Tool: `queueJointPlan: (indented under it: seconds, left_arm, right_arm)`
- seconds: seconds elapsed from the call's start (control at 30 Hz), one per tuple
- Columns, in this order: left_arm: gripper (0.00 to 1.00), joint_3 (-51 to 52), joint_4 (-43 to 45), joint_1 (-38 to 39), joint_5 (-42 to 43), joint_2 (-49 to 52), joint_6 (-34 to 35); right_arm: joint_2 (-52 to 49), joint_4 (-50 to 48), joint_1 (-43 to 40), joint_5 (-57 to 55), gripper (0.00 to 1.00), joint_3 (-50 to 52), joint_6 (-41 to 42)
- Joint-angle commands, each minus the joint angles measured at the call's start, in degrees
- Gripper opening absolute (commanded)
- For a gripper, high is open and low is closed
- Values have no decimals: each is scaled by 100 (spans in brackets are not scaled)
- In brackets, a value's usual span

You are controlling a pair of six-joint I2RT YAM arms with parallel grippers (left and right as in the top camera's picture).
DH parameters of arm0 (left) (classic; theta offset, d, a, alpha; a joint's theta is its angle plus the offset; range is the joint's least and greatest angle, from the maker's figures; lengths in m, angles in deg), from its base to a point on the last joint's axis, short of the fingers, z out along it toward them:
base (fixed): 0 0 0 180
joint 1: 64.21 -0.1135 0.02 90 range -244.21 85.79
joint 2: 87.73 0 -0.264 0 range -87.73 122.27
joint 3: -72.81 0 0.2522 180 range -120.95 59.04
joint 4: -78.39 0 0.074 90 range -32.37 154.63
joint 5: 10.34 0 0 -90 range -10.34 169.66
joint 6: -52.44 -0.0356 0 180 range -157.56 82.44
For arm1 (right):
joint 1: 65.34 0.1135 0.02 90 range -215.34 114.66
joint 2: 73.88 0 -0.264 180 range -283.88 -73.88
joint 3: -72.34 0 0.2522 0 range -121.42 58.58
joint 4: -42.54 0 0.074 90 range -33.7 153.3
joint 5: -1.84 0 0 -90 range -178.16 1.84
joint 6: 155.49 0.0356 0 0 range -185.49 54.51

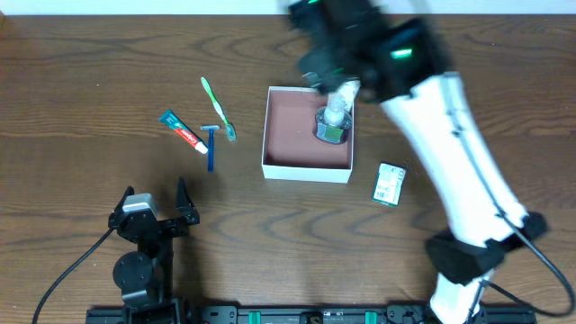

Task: Pack container
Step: 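Move the right gripper to the green-and-white packet and grasp it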

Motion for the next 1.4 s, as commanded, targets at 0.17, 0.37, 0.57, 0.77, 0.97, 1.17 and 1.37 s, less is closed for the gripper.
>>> queueJointPlan:
  seconds: [0.17, 0.37, 0.57, 0.77, 0.97, 1.17, 1.37]
  left_arm:
    - [98, 90, -216, -35, 63, -35, -101]
    - [98, 90, -216, -35, 63, -35, -101]
    - [98, 90, -216, -35, 63, -35, -101]
    - [98, 90, -216, -35, 61, -35, -101]
    - [98, 90, -216, -35, 63, -35, -101]
    - [98, 90, -216, -35, 63, -35, -101]
    - [98, 90, -216, -35, 63, -35, -101]
  right_arm:
    - [232, 1464, -1462, 190, 99, 46, 2422]
    - [232, 2098, -2072, 286, 99, 656, 3062]
    - [232, 1786, -2131, 680, 99, 2092, 3482]
    - [232, 564, -1989, 1132, 99, 3888, 4009]
    - [232, -417, -1993, 1596, 99, 5047, 4297]
    - [232, -699, -1991, 1606, 99, 5628, 4293]
    - [232, -1207, -1947, 1665, 99, 6310, 4293]
